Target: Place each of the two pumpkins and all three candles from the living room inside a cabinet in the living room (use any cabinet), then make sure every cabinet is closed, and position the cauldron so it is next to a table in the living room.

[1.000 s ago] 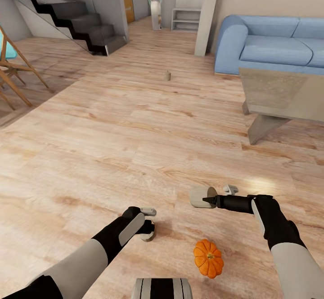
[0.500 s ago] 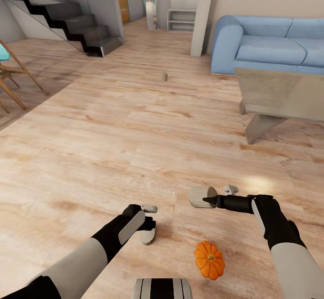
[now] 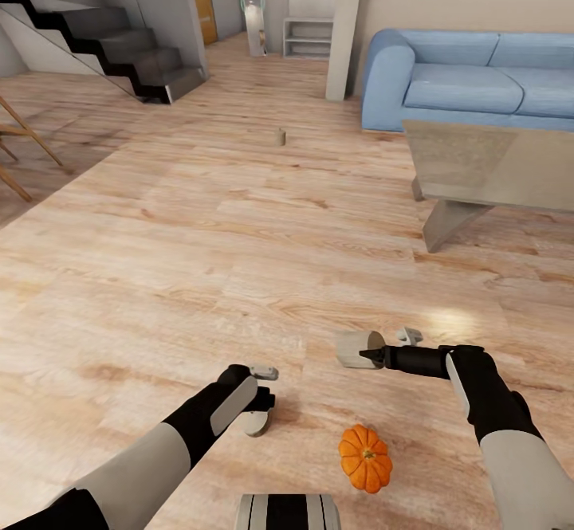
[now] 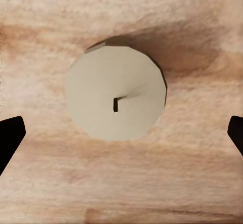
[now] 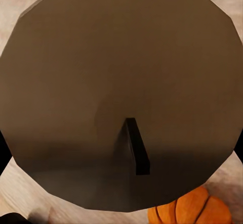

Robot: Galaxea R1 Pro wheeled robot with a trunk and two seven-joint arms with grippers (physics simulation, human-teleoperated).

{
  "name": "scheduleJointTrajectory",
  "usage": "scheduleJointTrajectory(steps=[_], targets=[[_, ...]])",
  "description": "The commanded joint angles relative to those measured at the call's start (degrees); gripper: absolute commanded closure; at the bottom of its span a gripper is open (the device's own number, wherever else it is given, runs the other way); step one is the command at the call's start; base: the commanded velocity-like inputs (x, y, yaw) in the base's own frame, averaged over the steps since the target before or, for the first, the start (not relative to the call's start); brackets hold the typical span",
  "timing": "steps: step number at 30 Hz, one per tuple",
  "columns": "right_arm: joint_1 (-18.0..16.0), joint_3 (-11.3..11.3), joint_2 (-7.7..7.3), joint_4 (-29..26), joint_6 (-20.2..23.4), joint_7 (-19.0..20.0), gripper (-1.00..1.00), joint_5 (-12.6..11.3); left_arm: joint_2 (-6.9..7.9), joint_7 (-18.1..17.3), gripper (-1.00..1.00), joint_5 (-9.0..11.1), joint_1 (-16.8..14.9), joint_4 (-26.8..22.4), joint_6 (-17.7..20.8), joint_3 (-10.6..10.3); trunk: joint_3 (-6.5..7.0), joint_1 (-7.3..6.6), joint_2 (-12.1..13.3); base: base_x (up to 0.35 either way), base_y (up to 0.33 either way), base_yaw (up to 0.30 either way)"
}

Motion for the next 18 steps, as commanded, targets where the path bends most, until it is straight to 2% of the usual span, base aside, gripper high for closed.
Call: scheduleJointTrajectory(steps=[1, 9, 12, 14, 15, 18], targets=[[0.00, 0.01, 0.00, 0.00, 0.04, -0.01, 1.00, -0.03, 0.03, 0.03, -1.00, 0.01, 0.00, 0.08, -0.08, 0.12, 0.00, 0.00, 0.00, 0.000, 0.000, 0.000], [0.00, 0.05, 0.11, 0.00, 0.02, -0.08, 1.00, -0.03, -0.40, 0.29, -1.00, -0.18, -0.28, 5.32, -1.08, 0.56, 0.00, 0.00, 0.00, 0.000, 0.000, 0.000], [0.00, 0.06, 0.15, 0.00, 0.02, -0.15, 1.00, -0.03, -0.47, 2.93, -1.00, -0.71, -0.59, 6.48, -4.57, 0.55, 0.00, 0.00, 0.00, 0.000, 0.000, 0.000], [0.00, 0.06, 0.08, 0.00, 0.02, -0.15, 1.00, -0.03, -0.53, 5.66, -1.00, -0.99, -0.67, 5.79, -8.76, 0.53, 0.00, 0.00, 0.00, 0.000, 0.000, 0.000], [0.00, 0.06, 0.08, 0.00, 0.02, -0.14, 1.00, -0.03, -0.40, 6.46, -1.00, -0.99, -0.69, 3.83, -9.68, 0.51, 0.00, 0.00, 0.00, 0.000, 0.000, 0.000], [0.00, 0.06, 0.08, 0.00, 0.02, -0.12, 1.00, -0.03, -0.51, 6.61, -1.00, -0.88, -0.70, 2.89, -9.85, 0.41, 0.00, 0.00, 0.00, 0.000, 0.000, 0.000]])
